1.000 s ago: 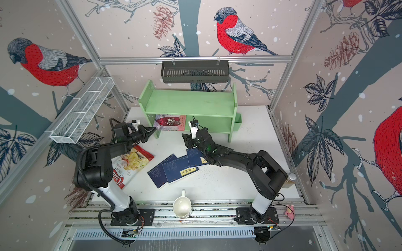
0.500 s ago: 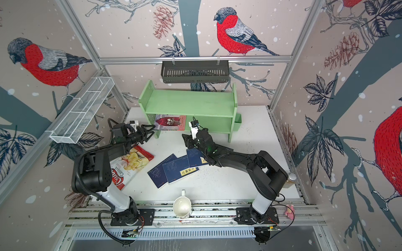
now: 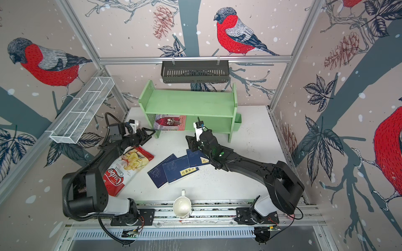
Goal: Stacking books/files
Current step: Move the book to the bookshelf, then pick up the book from the book.
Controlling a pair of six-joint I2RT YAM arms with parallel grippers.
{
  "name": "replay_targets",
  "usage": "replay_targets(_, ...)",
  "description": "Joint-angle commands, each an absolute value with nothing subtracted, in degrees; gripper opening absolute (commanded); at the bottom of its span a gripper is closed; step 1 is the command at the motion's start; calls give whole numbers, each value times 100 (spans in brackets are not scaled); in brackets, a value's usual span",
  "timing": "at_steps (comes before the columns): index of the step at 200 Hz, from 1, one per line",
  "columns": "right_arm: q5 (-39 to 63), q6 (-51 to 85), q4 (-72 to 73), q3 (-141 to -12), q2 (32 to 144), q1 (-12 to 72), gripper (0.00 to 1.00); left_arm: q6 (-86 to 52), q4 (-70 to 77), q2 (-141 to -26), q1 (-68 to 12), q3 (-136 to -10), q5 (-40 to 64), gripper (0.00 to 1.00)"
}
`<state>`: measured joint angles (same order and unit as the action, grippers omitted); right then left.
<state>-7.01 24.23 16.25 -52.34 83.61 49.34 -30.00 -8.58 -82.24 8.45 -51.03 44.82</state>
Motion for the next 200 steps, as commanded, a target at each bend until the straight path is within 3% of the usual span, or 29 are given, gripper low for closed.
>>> replay_targets(1,-375,3015,501,-5084,8169,4938,58,-1759,-2196,-8327,564,-5045,4356,58)
replay_targets(33,44,3629,-167,-4921,7950,4951,58,-924,-2704,-8965,-162,-5328,3888,55)
replay_targets(61,620,4077,67,-4427,7544,4974,58,-417,-2767,-9305,-615,-5623,3617,54)
replay_targets(112,1881,4583,-20,-3997,7469,4843,61,540,-2965,-9249,-1565,-5946,2268,54)
replay_targets(160,2685,5199,603,-3439,7638,4838,62,767,-3442,-9762,-1712,-6223,1798,56)
replay_targets(200,2988,5590,1500,-3064,7935,4842,62,902,-3599,-10002,-1714,-6275,1981,56)
